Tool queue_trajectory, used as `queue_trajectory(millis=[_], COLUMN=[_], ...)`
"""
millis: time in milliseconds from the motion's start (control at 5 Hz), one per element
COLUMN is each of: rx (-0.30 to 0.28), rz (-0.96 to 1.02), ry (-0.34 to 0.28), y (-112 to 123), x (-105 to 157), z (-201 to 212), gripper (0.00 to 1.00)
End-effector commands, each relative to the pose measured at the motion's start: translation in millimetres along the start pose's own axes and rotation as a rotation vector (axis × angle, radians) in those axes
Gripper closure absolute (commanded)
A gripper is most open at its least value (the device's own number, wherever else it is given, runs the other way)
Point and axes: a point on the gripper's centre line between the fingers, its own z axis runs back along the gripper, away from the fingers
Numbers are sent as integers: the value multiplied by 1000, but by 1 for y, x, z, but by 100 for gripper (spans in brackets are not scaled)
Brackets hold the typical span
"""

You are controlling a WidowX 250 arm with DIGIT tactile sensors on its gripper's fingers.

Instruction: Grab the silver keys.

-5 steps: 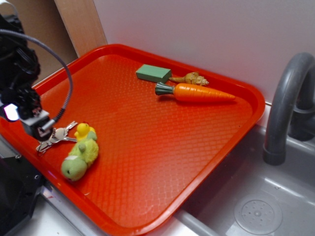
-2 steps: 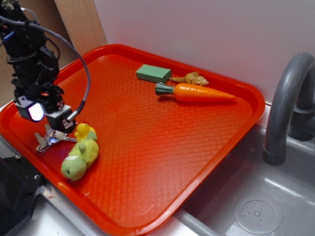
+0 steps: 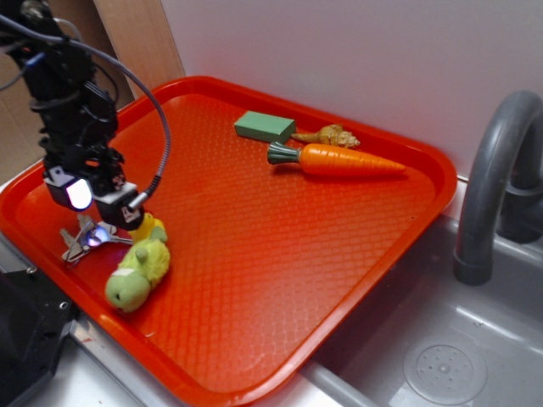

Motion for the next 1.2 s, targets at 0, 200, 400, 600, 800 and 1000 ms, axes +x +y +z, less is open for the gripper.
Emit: queue_trajectory(millis=[0, 200, 400, 600, 800, 1000], rx=[-6, -5, -10, -70, -74, -49], rz=[-37, -88, -93, -86, -116, -165], ry=[33, 24, 22, -35, -80, -114], y=[-4, -13, -5, 9, 11, 2], x=[8, 1, -2, -3, -18, -33], z=[-9, 0, 8, 21, 24, 16], gripper=[100, 100, 100, 0, 0, 0])
